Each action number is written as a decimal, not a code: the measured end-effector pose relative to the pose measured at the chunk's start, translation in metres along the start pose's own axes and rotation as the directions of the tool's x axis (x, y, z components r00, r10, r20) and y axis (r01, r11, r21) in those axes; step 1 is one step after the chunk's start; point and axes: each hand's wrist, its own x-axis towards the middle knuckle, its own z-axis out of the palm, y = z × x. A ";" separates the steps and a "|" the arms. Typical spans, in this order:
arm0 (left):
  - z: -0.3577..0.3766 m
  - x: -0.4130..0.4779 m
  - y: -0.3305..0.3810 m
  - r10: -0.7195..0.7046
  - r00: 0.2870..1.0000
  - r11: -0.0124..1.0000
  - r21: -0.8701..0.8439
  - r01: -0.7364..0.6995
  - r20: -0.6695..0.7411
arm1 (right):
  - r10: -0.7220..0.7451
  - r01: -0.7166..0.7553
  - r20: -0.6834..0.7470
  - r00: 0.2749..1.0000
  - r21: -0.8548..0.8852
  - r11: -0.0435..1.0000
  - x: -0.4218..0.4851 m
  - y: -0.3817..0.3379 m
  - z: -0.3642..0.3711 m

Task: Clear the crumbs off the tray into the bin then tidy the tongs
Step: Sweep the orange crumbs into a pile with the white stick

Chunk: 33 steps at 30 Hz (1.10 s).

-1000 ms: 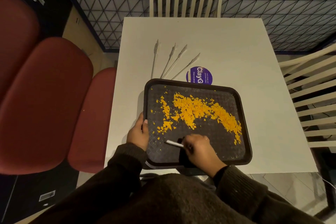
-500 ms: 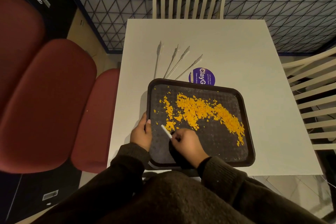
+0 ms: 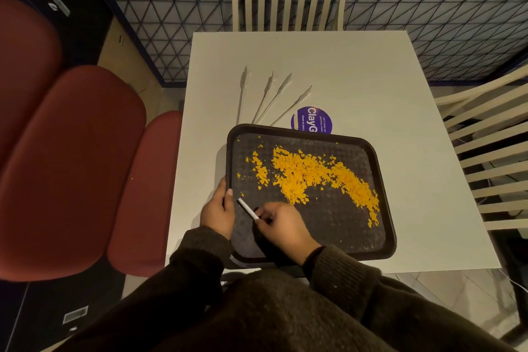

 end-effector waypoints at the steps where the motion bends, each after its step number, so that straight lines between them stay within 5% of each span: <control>1: 0.000 0.000 0.000 0.002 1.000 1.000 0.012 -0.002 0.001 | -0.032 0.032 0.010 0.999 -0.014 0.999 0.003 -0.005 0.003; 5: -0.002 -0.003 0.001 -0.011 1.000 1.000 0.000 0.011 0.023 | -0.026 0.026 -0.047 0.999 -0.019 0.999 0.013 -0.014 0.007; 14: -0.003 -0.003 0.000 -0.029 0.998 0.999 -0.037 0.031 0.064 | 0.291 -0.275 -0.189 0.938 0.107 0.955 0.010 0.032 -0.027; 21: 0.000 -0.004 -0.007 -0.034 0.999 0.999 -0.029 0.035 0.039 | 0.395 -0.396 -0.250 0.884 0.049 0.917 0.005 0.064 -0.050; 33: 0.000 -0.002 -0.006 -0.002 1.000 0.999 -0.054 0.002 0.014 | 0.061 -0.069 -0.092 0.994 -0.087 0.994 -0.015 0.032 -0.012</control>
